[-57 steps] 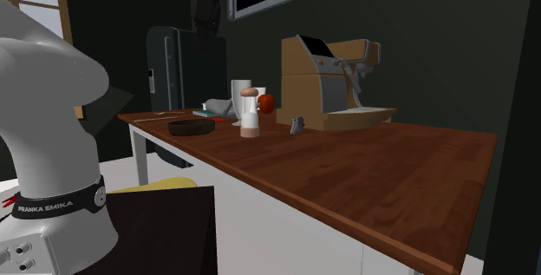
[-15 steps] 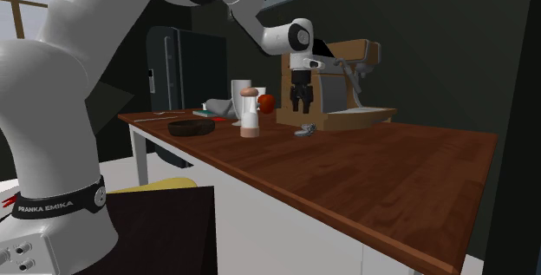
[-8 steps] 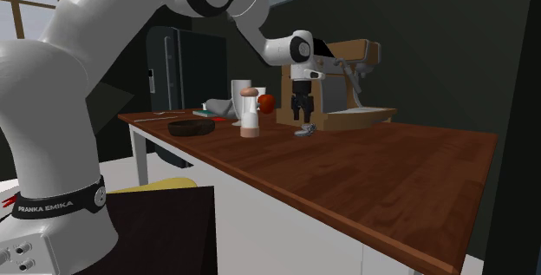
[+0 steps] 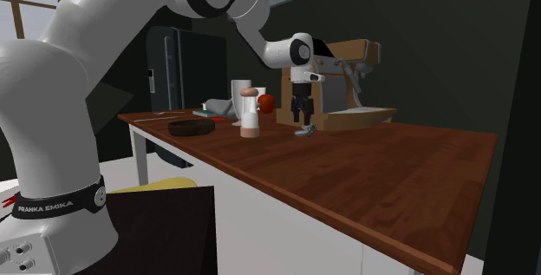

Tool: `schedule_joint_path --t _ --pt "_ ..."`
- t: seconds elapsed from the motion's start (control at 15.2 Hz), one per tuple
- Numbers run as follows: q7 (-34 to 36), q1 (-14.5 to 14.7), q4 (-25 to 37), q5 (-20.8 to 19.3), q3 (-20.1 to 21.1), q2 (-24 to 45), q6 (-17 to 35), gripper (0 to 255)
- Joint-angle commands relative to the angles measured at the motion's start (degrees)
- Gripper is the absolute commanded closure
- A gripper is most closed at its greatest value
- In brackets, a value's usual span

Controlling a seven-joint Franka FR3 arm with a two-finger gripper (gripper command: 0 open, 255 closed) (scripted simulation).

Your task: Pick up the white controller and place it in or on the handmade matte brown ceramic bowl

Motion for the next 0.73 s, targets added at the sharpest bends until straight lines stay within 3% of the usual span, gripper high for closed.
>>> schedule_joint_path --t 0.0,0.07,0.66 --pt "0.0 0.0 0.0 0.0 0.0 0.0 0.0 0" --pt "0.0 0.0 0.0 0.0 0.0 0.0 0.0 255" --pt "0.0 0.0 0.0 0.0 0.0 0.0 0.0 255"
